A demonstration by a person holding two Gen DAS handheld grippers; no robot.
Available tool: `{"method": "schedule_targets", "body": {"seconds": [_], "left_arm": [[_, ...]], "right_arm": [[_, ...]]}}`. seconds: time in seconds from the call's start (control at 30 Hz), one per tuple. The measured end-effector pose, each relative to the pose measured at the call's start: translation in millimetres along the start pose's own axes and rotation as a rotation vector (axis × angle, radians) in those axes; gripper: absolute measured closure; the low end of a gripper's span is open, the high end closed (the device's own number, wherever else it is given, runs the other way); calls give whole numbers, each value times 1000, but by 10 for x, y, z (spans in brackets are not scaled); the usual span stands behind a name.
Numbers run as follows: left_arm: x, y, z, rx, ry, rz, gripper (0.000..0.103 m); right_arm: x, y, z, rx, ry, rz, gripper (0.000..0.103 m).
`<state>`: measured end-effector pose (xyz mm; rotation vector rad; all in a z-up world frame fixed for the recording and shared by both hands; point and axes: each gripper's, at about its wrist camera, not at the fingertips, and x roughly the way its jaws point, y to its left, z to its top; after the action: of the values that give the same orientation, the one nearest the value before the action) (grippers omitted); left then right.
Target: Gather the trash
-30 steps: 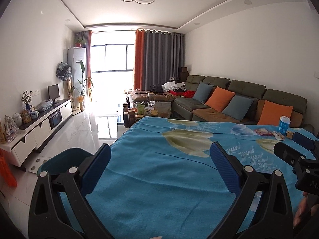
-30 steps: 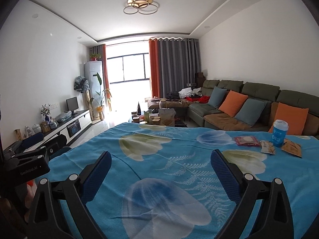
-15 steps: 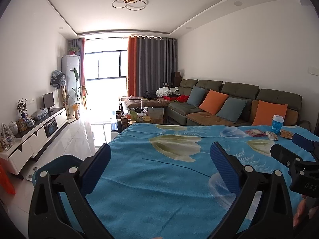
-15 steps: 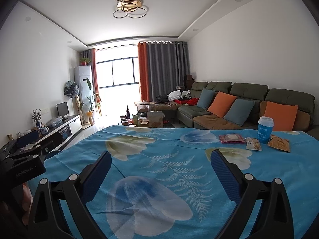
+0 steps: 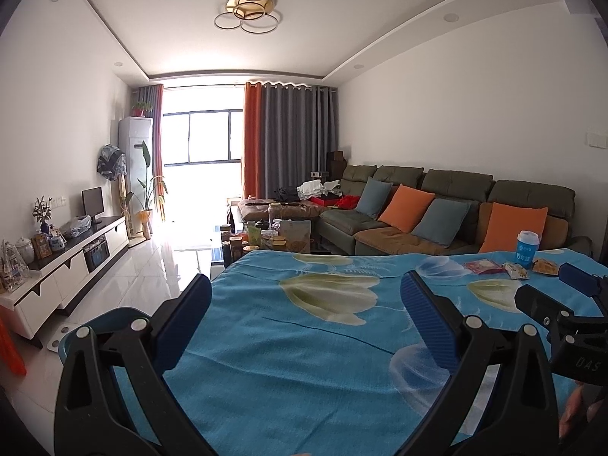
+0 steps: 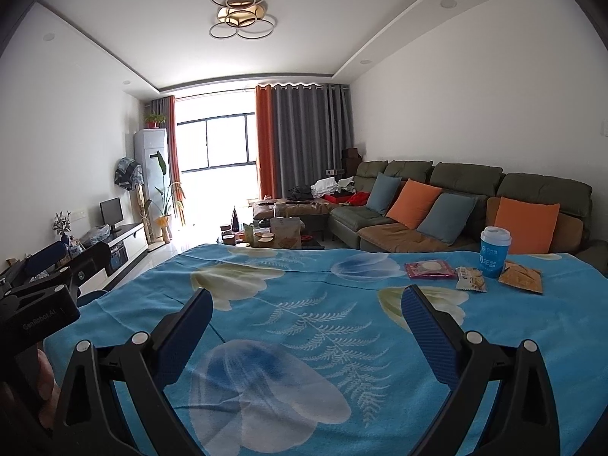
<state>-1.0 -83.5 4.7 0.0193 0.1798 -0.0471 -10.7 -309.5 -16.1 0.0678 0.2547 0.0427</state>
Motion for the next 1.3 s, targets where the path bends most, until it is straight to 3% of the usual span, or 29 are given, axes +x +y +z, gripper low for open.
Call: {"method": "schedule_targets", "body": {"seconds": [1.3], "left_arm": [[20,-32,-19,10,-15,9,5]], "right_arm": [[3,-27,-9,1,-1,-5,7]]}}
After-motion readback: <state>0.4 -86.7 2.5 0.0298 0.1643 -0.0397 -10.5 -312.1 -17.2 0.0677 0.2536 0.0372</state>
